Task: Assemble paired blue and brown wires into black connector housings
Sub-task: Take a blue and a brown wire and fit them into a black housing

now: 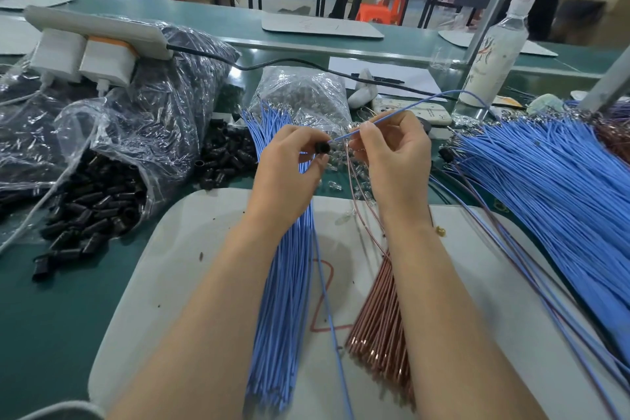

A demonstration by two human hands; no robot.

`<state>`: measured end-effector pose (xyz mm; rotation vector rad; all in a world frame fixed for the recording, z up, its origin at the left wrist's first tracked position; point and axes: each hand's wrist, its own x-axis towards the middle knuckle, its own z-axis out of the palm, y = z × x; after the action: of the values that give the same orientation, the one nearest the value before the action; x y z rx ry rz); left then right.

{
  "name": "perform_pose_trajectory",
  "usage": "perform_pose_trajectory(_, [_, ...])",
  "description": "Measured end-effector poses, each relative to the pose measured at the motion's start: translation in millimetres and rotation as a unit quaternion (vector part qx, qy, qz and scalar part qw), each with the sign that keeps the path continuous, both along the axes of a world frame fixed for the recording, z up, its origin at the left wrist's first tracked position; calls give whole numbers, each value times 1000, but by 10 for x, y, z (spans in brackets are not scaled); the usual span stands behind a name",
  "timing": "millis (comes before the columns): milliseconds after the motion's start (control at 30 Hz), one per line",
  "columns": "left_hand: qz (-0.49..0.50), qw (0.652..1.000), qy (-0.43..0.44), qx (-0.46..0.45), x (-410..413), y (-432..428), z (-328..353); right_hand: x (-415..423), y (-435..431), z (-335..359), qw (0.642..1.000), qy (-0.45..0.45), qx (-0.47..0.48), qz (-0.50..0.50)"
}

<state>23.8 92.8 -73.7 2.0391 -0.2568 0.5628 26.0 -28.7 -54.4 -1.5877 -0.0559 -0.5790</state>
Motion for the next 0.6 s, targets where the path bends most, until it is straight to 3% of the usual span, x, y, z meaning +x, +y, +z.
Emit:
perform_pose_trajectory(433, [4, 1000, -18, -1, -6, -2, -13, 18, -6, -8, 999, 2, 23, -35])
perform_pose_trajectory(533, [-13, 995, 28, -90, 0, 0, -1, 48, -26, -42, 999, 39, 14, -16])
perform_pose_trajectory(600, [-44, 970, 90, -222, 3, 13, 20, 65, -21, -64, 997, 74, 24, 21])
